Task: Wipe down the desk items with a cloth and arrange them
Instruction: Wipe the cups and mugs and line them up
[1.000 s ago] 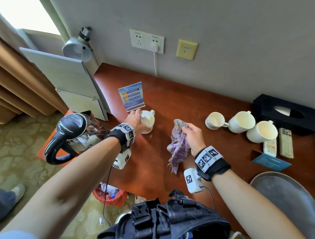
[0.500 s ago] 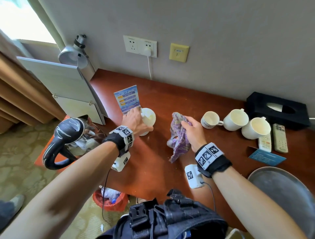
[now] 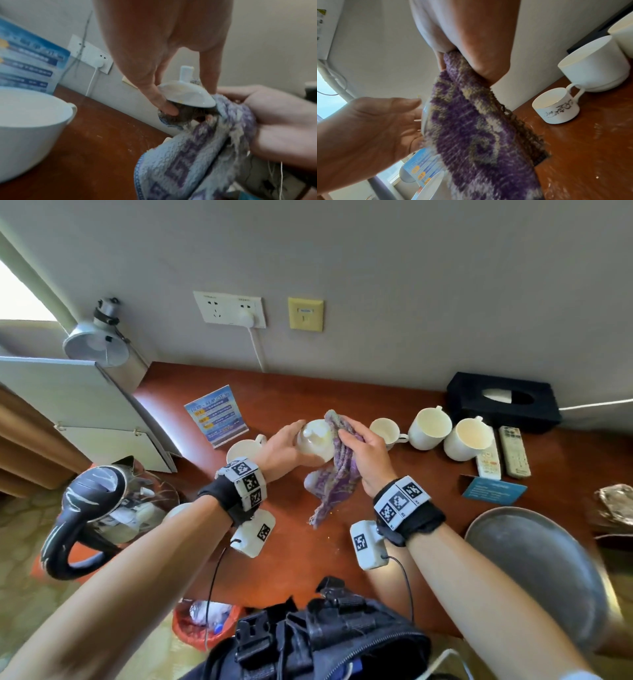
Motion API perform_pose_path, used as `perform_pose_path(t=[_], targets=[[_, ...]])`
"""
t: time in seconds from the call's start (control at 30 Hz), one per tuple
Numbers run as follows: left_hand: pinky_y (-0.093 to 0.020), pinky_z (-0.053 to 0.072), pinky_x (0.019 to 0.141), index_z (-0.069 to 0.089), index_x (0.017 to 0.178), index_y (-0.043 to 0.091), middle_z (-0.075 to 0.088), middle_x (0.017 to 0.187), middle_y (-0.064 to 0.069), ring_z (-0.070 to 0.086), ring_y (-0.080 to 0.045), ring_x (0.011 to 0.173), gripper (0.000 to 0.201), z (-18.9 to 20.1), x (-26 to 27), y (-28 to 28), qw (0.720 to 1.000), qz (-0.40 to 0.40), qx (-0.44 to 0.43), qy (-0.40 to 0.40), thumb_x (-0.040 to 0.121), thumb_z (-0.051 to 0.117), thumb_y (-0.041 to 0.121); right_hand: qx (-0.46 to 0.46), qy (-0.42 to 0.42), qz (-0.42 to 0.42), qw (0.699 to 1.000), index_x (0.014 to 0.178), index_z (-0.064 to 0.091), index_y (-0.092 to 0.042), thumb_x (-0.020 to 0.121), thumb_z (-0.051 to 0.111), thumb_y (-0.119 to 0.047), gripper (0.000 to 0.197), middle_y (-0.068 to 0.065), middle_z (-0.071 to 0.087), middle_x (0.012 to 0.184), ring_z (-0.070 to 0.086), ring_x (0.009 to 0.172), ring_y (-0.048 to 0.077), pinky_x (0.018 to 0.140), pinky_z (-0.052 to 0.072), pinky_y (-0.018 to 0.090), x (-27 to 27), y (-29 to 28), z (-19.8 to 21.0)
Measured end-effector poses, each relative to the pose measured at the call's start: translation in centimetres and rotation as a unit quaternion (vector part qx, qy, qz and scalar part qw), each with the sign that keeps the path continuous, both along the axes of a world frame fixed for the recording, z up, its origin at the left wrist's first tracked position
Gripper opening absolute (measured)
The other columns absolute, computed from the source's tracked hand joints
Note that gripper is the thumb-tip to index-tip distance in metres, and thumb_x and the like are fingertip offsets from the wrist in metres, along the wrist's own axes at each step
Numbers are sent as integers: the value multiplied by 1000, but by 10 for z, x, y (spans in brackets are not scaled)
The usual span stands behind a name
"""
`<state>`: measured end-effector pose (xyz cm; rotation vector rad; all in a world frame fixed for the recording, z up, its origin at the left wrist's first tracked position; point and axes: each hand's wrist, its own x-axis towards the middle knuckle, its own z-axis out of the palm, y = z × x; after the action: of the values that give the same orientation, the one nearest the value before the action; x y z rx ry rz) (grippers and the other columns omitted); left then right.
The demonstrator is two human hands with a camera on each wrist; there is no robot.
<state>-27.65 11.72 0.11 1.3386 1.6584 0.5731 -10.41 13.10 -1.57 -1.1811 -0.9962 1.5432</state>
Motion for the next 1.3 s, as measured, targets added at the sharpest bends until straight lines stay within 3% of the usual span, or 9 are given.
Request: perform_pose_path(t=[0.13,0.2,0.33,0.63,0.73,0.87,0.97,1.13,1.3], targets=[[-38,57,92,49,139,9,58,136,-12,61,-27,120,64,2,9,4,971,50,-61,-225,83,77,15,2,2,-21,1000,108,70,-24,94,61,-2,27,2,73,113,67,111,19,102,50,37,17,2,-2],[-46,58,91,53,134,7,61,132,-14,64,-29,116,55,3,14,6,960,56,-71,-267,85,75,19,-3,15,-31,999,110,70,-21,93,61,-1,27,2,73,111,68,108,18,98,51,34,23,3,-2],[-42,61,79,54,127,12,60,130,-16,65,-31,113,48,4,21,10,942,70,-97,-313,84,76,14,-1,17,-45,999,108,71,-22,93,61,0,28,2,73,112,68,109,20,98,52,34,31,2,-4],[-41,60,82,63,122,5,72,113,-16,70,-30,104,37,8,33,9,945,45,-113,-305,87,71,11,70,-120,-36,990,121,69,-18,93,63,-7,31,-7,67,122,61,118,9,106,47,31,37,-2,-1],[-45,58,83,65,113,4,72,104,-19,70,-32,95,29,6,36,11,949,76,-78,-297,86,73,12,133,-250,-18,959,120,71,-18,94,63,-12,28,-7,69,119,61,112,5,103,48,25,37,-9,0],[-54,56,93,65,117,3,71,111,-23,71,-35,96,45,0,38,9,945,98,-68,-305,78,80,19,240,-355,-14,903,124,70,-20,93,67,-19,31,5,66,130,60,123,14,105,48,32,35,-30,-16],[-49,58,91,62,120,11,70,114,-17,69,-34,105,54,-2,40,4,948,85,-66,-299,72,81,26,246,-356,-21,901,126,68,-21,93,68,-19,33,4,64,133,59,123,12,106,46,27,37,-31,-16],[-37,60,79,62,119,19,68,116,-10,67,-27,104,56,-2,50,-2,961,37,-57,-270,66,79,30,88,-225,-34,970,130,65,-19,97,62,-18,34,-5,62,134,54,126,3,108,40,18,38,-8,-2],[-42,59,84,64,118,17,68,118,-14,67,-32,107,45,0,51,2,952,72,-46,-292,76,79,24,105,-229,-35,967,126,68,-18,95,64,-14,31,-16,63,120,55,103,-18,94,40,4,39,-16,7]])
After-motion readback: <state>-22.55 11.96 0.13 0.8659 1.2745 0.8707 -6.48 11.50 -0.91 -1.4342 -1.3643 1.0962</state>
